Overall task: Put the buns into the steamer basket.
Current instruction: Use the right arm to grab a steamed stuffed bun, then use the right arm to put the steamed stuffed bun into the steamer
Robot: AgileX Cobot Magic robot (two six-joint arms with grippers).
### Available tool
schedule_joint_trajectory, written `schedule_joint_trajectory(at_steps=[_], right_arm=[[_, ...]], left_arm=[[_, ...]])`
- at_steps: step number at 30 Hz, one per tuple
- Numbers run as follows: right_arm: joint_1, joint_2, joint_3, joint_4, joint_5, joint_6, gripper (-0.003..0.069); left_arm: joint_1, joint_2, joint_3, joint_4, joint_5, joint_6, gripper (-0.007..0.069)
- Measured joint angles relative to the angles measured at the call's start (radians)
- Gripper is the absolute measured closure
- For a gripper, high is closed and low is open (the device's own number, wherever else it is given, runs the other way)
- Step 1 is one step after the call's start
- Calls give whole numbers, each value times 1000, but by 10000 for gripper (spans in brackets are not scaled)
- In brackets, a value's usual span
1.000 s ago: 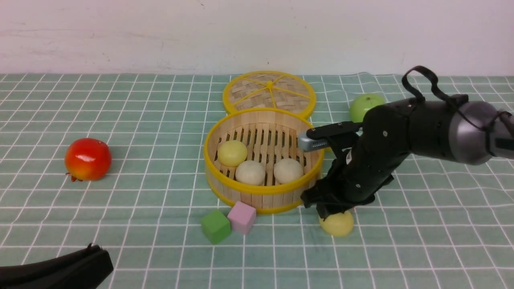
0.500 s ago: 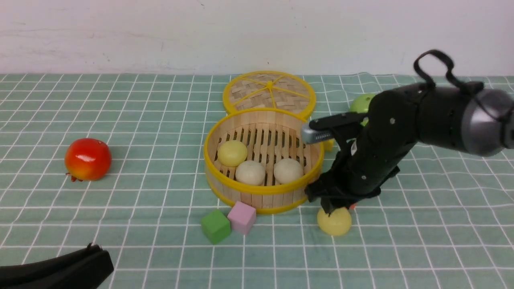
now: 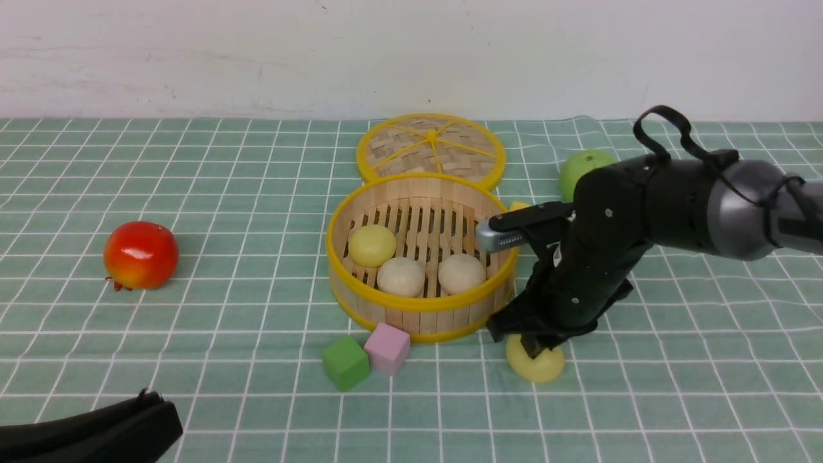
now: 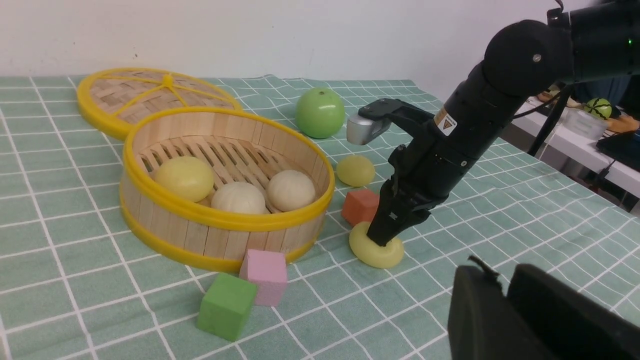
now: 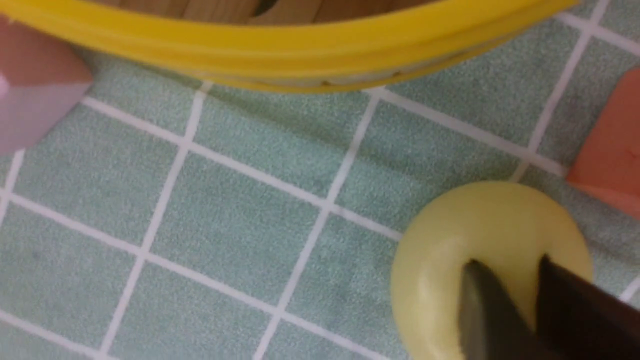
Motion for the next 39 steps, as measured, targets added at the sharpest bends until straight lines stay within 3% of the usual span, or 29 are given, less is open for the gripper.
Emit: schedule_joint_trajectory(at_steps=[3, 8, 12, 21, 27, 33, 37, 39], right_arm=[[0, -37, -8, 2, 38, -22, 656], [0, -117, -114, 32, 100, -53, 656], [0, -113, -226, 57, 11, -102, 656], [0, 156, -441, 56, -148, -116, 653], [0, 280, -507, -23, -194, -116, 612], [0, 303, -517, -40, -213, -116, 383], [0, 260, -524, -26, -128, -103, 215], [-2, 201, -525, -33, -75, -87, 180]], left_arm=[[0, 0, 0, 0, 0, 0, 533], [0, 0, 0, 0, 0, 0, 532], [0, 0, 0, 0, 0, 0, 525], [0, 0, 0, 0, 0, 0, 515], [0, 0, 0, 0, 0, 0, 512], [0, 0, 0, 0, 0, 0, 512], [0, 0, 0, 0, 0, 0, 508], [0, 0, 0, 0, 0, 0, 505]])
